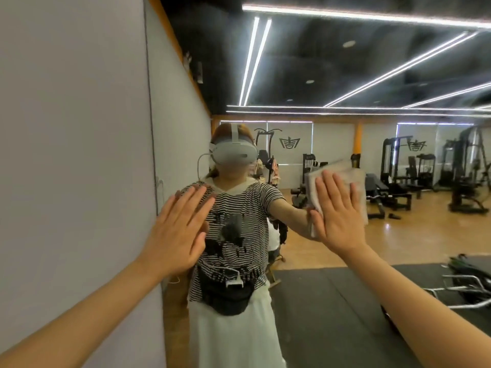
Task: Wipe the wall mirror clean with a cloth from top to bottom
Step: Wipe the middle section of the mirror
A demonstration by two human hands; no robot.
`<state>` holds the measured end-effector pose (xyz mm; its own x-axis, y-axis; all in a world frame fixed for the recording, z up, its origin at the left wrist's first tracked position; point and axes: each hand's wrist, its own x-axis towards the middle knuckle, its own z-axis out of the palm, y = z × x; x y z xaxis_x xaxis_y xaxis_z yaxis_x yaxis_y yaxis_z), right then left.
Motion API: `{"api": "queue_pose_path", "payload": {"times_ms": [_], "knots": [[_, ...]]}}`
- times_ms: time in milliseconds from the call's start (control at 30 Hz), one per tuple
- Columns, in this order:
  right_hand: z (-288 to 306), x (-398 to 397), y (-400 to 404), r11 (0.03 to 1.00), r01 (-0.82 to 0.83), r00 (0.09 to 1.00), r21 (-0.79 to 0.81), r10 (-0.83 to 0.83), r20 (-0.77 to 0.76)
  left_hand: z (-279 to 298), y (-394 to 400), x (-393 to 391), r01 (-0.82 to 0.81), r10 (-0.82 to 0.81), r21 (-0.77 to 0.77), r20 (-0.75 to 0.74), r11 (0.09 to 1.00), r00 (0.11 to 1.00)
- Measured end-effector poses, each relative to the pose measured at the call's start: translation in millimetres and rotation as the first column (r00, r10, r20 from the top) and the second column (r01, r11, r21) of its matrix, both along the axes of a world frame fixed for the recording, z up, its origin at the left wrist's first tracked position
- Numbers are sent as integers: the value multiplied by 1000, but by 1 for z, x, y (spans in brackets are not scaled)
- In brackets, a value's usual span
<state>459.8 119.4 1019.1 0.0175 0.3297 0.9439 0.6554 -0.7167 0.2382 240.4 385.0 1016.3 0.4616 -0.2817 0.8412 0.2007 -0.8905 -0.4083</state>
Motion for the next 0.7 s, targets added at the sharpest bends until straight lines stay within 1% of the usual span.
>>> {"api": "queue_pose_path", "payload": {"times_ms": [133, 233, 367, 500, 633, 700], "knots": [[-9, -12, 16, 993, 20, 994, 117, -8, -108, 13, 50, -18, -56, 56, 18, 30, 998, 998], [-12, -12, 21, 986, 35, 991, 165, -12, -137, 15, 68, -11, -95, 93, 36, 51, 995, 994], [-14, -8, 23, 978, 22, 993, 205, 2, -115, 10, 73, -6, -70, 68, 9, 120, 998, 990], [-14, -15, 27, 976, 32, 985, 215, 5, -172, 9, 74, -6, -77, 76, 9, 120, 997, 990], [-16, -34, 57, 923, 55, 965, 382, 48, -257, 8, 75, -4, -64, 61, 20, 130, 998, 990], [-16, -52, 80, 906, 63, 962, 419, 58, -269, 7, 75, -4, -60, 58, 15, 139, 998, 989]]}}
